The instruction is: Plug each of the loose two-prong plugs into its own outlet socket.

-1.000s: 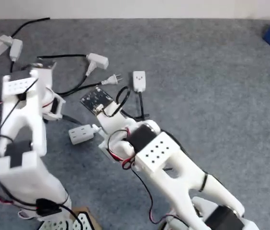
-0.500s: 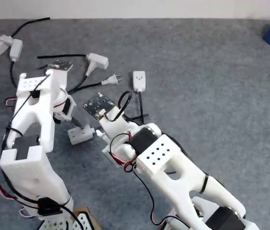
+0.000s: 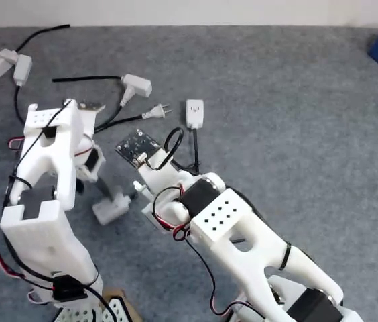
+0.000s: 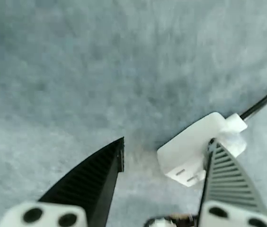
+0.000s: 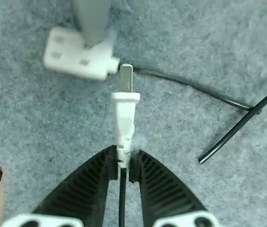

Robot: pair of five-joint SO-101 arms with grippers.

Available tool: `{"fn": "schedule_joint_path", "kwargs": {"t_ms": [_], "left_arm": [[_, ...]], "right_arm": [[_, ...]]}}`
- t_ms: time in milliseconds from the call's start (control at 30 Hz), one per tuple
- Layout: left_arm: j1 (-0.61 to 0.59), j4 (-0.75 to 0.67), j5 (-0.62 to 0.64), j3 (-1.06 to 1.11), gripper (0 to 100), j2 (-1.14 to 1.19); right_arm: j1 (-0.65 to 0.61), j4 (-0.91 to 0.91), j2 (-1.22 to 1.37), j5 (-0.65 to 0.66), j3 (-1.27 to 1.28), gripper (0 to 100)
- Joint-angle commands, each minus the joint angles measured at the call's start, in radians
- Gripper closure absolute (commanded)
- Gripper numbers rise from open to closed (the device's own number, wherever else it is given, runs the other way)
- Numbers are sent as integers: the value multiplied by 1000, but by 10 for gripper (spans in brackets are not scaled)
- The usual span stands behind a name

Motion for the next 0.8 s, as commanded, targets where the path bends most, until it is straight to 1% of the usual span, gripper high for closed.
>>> {"fn": "schedule_joint_path", "kwargs": {"t_ms": [0, 200, 300, 400, 500, 600, 667, 767], "left_arm": [[25, 46, -14, 54, 737, -67], [73, 43, -14, 160, 737, -200], [70, 43, -12, 143, 736, -285], [39, 44, -9, 96, 736, -360], [-25, 43, -6, 28, 736, -410], [-107, 41, -6, -27, 736, -430], [-163, 40, -11, -39, 736, -430], [-236, -23, -12, -18, 736, -430]], "right_arm": [[12, -16, -4, 11, -7, 991], [10, -16, -4, 11, 12, 991], [8, -16, -4, 11, 12, 991], [1, -12, -4, 11, 12, 991], [-30, -8, -4, 15, 13, 991], [-96, 35, -4, 84, 4, 991], [-133, 77, -5, 92, -24, 991], [-171, 157, 8, 121, -133, 991]]}}
